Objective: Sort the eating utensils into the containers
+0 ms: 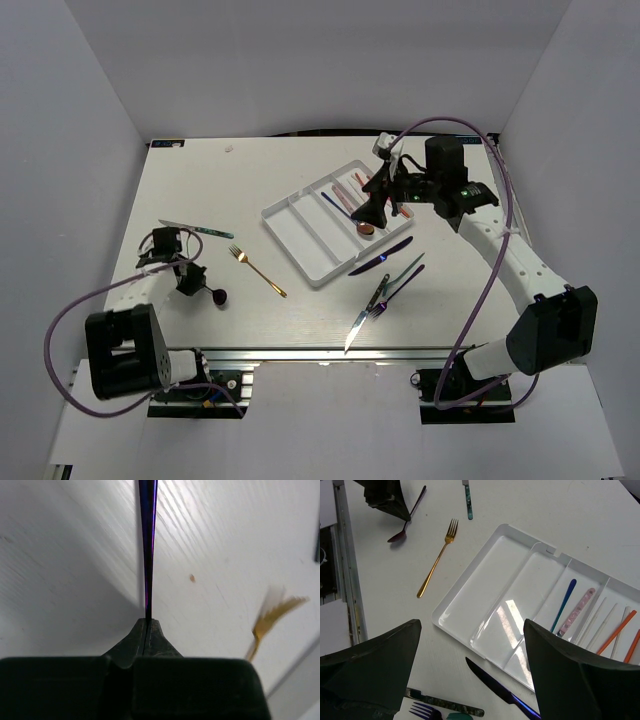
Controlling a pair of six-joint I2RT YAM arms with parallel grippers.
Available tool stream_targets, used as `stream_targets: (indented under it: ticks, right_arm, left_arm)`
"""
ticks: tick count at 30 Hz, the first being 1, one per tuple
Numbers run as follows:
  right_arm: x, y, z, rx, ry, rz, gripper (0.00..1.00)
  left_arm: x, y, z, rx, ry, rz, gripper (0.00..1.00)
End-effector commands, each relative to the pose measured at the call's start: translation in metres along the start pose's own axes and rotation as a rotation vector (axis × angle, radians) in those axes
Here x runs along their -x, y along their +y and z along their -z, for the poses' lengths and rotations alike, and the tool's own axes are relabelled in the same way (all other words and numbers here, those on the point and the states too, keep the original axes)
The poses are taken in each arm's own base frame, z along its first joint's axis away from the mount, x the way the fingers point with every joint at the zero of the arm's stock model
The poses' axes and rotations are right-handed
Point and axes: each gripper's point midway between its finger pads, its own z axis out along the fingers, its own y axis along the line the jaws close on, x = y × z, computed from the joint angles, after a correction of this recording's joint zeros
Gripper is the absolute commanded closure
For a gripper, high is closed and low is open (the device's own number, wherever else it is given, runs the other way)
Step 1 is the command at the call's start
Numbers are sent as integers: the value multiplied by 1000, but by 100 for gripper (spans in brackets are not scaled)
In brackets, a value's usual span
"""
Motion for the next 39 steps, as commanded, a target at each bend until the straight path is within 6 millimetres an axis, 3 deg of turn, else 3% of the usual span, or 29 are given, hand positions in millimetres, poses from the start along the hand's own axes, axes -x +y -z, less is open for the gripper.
stream_targets:
  ticks: [1,7,10,11,12,13,14,16,17,19,20,22,27,29,30,32,36,37,39]
  right_arm:
    - [2,-6,1,3,-20,-2,11]
    - [2,-13,9,-14,-26,-14,11]
    - [4,-16,15,-28,-35,-14,11]
    - [7,-16,18,-28,-44,-11,11]
    - [8,-21,24,-44,-50,-15,11]
    - [7,-23,27,-50,-53,-24,11]
    - [8,-25,30,-55,-60,-27,11]
    - [10,-30,40,-71,-78,-40,11]
    - [12,-30,44,-68,-87,-41,11]
    - [12,-36,52,-86,-100,-46,11]
    - [10,-37,53,-85,-100,-57,11]
    - [11,-38,56,-87,-108,-56,11]
    - [8,-40,58,-89,-110,-74,11]
    - [7,-41,58,-89,-112,-74,11]
    - [6,-41,57,-89,-110,-77,11]
    - [5,-43,57,-91,-109,-77,11]
    - [1,-44,55,-89,-104,-86,11]
    - [1,-44,55,-91,-104,-88,11]
    - [-1,-46,54,-90,-102,-89,11]
  left_arm:
    - [6,-35,32,-226,-36,-25,100]
    - [3,-95,98,-540,-52,-113,100]
    - [-19,-131,121,-683,-4,-141,100]
    - [-39,-153,134,-768,18,-200,100]
    - [-46,-165,140,-799,30,-193,100]
    - [-55,-179,138,-817,48,-200,100]
    - [-77,-192,145,-846,86,-241,100]
    - [-86,-222,145,-863,73,-268,100]
    - [-105,-233,150,-882,95,-299,100]
    - [-109,-263,163,-930,63,-308,100]
    - [-130,-271,151,-905,97,-338,100]
    - [-139,-294,152,-930,94,-342,100]
    - [-181,-351,127,-917,139,-383,100]
    - [-187,-372,129,-930,127,-379,100]
    - [-194,-375,111,-899,138,-373,100]
    - [-194,-389,98,-866,108,-355,100]
    - [-193,-406,87,-840,95,-279,100]
    - [-197,-402,73,-791,112,-263,100]
    - [-198,-408,70,-778,102,-243,100]
